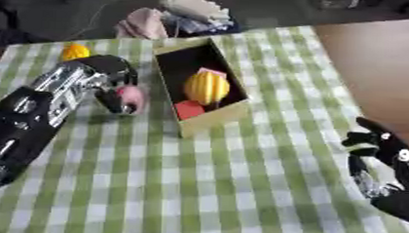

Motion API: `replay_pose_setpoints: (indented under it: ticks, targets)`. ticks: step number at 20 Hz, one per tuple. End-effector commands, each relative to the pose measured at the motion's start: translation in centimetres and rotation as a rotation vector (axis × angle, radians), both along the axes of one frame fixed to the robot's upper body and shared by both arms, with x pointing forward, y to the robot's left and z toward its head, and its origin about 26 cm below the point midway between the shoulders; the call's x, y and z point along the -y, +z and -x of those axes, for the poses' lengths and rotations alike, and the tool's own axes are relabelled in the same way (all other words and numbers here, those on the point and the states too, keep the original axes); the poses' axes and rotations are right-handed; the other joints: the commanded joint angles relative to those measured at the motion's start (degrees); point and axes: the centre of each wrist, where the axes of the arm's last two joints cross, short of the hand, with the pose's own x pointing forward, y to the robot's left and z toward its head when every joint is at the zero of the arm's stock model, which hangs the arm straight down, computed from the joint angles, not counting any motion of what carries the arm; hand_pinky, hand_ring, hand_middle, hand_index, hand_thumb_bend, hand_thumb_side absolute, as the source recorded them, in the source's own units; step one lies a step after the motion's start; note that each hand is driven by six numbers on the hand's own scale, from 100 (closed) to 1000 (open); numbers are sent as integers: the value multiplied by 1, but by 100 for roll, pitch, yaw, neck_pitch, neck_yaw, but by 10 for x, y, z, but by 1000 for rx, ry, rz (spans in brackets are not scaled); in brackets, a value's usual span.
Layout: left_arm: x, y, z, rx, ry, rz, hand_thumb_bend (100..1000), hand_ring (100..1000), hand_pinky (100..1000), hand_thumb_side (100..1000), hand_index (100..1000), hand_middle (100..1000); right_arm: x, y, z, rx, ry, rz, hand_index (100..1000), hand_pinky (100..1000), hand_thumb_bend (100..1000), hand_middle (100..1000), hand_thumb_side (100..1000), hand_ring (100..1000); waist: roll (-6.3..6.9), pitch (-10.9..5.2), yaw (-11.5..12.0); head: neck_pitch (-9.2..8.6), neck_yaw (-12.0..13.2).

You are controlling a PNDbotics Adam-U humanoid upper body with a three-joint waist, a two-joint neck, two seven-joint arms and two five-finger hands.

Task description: Pick up objects on the table and place them in the box.

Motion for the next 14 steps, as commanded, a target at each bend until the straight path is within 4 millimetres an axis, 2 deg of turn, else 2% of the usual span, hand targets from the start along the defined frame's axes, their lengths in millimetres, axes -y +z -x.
replay_pose_setpoints:
  ticks: [1, 5, 9, 11, 14]
  targets:
    - [-6, 24, 3, 68, -5, -24, 308, 418, 516, 280, 571, 455, 2, 6, -1, 22, -3, -3, 986, 737, 100, 694, 470, 890, -76, -61, 11, -39, -21]
    - [-1, 52, 11, 150, -43, -44, 303, 378, 484, 272, 525, 411, 2, 6, -1, 22, -5, 0, 986, 736, 100, 694, 470, 890, -51, -76, 36, -36, -40]
    - [6, 79, 15, 291, -59, -23, 260, 419, 509, 239, 549, 433, 3, 5, -1, 19, -4, 3, 986, 737, 100, 694, 470, 890, -53, -88, 27, -39, -33]
    - [12, 85, 15, 372, -66, 5, 231, 436, 522, 217, 565, 445, 2, 5, -1, 19, -2, 4, 986, 736, 100, 694, 470, 890, -54, -90, 13, -45, -19]
    - [22, 84, 12, 464, -83, 44, 240, 442, 526, 211, 571, 450, 1, 6, -1, 19, 4, 4, 986, 736, 100, 694, 470, 890, -57, -86, -12, -56, 2]
